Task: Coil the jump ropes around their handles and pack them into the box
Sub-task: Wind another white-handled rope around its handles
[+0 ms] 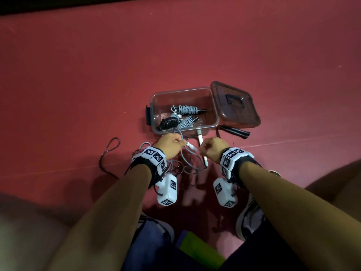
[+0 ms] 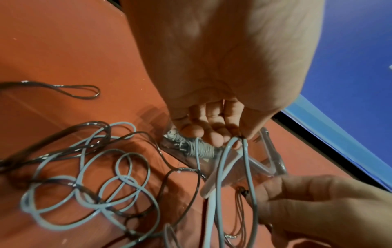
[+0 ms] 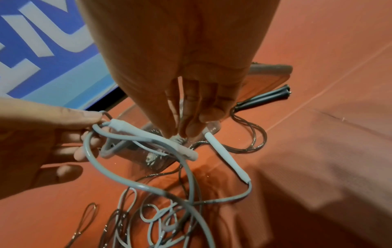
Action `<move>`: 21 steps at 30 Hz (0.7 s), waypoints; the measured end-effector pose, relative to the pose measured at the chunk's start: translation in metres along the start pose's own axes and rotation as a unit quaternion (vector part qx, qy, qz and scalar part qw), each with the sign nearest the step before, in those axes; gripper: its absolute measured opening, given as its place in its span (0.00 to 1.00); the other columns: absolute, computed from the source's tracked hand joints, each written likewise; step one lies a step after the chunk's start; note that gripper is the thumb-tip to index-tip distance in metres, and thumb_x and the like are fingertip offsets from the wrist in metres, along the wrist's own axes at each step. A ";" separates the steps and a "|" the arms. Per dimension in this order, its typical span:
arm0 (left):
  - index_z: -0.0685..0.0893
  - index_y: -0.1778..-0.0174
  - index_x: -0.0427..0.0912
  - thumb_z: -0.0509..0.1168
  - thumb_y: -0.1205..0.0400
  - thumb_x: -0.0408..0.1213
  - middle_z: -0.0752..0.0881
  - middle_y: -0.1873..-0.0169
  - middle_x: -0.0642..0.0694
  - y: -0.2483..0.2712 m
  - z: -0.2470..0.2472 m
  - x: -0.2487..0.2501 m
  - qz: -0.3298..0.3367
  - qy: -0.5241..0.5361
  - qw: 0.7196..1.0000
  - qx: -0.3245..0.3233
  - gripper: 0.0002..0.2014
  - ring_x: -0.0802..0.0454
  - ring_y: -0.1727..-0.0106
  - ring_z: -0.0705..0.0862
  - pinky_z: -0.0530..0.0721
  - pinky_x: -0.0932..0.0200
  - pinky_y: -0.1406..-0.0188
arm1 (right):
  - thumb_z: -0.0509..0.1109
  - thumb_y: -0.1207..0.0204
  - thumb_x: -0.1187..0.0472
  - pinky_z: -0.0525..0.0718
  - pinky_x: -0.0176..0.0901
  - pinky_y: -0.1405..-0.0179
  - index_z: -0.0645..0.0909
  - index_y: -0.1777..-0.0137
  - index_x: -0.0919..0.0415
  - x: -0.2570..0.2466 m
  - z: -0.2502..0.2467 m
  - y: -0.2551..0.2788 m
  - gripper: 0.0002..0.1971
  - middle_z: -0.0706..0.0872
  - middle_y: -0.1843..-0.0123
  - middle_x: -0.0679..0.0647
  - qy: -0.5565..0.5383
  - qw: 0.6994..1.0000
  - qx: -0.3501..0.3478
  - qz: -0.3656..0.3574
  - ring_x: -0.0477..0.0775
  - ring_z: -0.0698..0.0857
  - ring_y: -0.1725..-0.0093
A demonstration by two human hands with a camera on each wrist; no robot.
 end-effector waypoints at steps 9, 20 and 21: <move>0.80 0.64 0.34 0.67 0.14 0.40 0.78 0.70 0.41 -0.021 0.030 -0.058 -0.066 0.050 0.997 0.009 0.16 0.46 0.69 0.73 0.70 0.55 0.65 | 0.71 0.20 0.55 0.84 0.47 0.37 0.89 0.40 0.54 0.026 0.056 -0.015 0.12 0.90 0.39 0.59 0.037 0.997 -0.048 0.048 0.63 0.87 0.39; 0.74 0.68 0.42 0.69 0.18 0.42 0.75 0.77 0.48 -0.037 0.037 -0.091 -0.120 0.081 0.987 0.068 0.15 0.43 0.69 0.73 0.68 0.56 0.68 | 0.69 0.21 0.61 0.78 0.38 0.36 0.89 0.40 0.57 0.062 0.075 -0.030 0.12 0.89 0.37 0.55 -0.003 0.992 -0.056 0.115 0.57 0.85 0.35; 0.74 0.68 0.42 0.69 0.18 0.42 0.75 0.76 0.47 -0.038 0.038 -0.094 -0.120 0.074 0.988 0.070 0.15 0.43 0.69 0.73 0.68 0.55 0.68 | 0.69 0.21 0.61 0.76 0.36 0.35 0.89 0.39 0.56 0.066 0.076 -0.031 0.13 0.88 0.35 0.54 -0.008 0.991 -0.055 0.125 0.56 0.84 0.34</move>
Point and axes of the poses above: each hand's wrist, its own y-axis away from the middle knuckle, its own z-axis out of the palm, x = y × z, the point moved 10 cm from there along -y, towards the middle knuckle
